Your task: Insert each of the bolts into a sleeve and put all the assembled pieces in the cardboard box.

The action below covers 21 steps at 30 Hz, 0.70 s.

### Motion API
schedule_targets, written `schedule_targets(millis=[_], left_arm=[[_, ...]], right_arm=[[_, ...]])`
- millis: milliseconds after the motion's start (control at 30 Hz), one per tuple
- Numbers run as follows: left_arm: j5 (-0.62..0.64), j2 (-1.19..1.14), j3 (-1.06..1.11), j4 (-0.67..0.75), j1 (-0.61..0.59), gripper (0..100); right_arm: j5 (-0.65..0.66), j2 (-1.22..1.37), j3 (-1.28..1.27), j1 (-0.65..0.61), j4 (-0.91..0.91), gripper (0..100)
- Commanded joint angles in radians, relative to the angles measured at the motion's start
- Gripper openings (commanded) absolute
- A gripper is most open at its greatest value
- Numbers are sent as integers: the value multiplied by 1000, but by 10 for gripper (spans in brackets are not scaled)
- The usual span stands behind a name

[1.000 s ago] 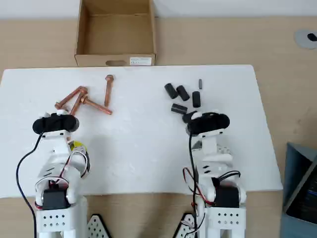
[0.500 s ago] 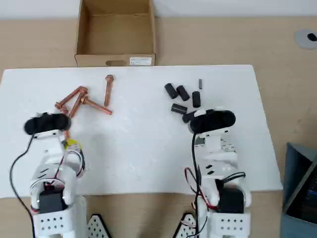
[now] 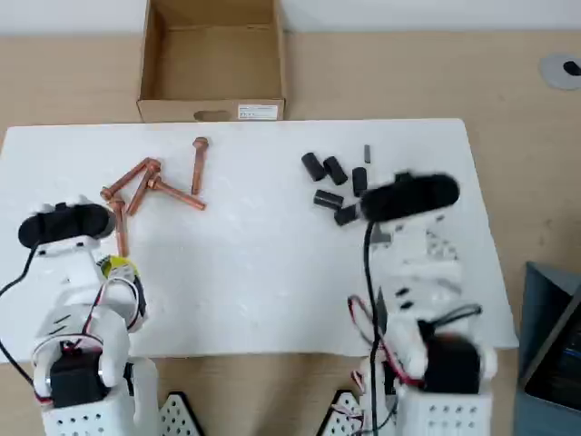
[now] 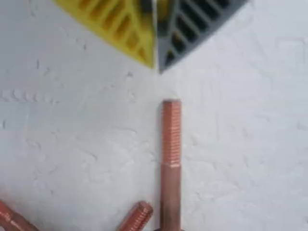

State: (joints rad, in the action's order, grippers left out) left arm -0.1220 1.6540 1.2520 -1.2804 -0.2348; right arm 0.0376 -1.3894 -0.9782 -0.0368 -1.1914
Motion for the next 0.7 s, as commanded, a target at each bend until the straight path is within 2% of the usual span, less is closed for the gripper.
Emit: schedule_targets(millis=[0, 233, 467, 667], left_arm=[[3, -176, -180, -2, -8, 1], [-5, -598, -466, -20, -11, 6], [-3, -975, -674, -133, -9, 188], [-5, -1245, -821, -135, -9, 156]], right_arm=[[-15, 249, 234, -15, -35, 11], [-9, 682, 605, -15, -186, 12], [-6, 1073, 937, -15, -353, 12], [69, 1362, 1175, -15, -431, 51]])
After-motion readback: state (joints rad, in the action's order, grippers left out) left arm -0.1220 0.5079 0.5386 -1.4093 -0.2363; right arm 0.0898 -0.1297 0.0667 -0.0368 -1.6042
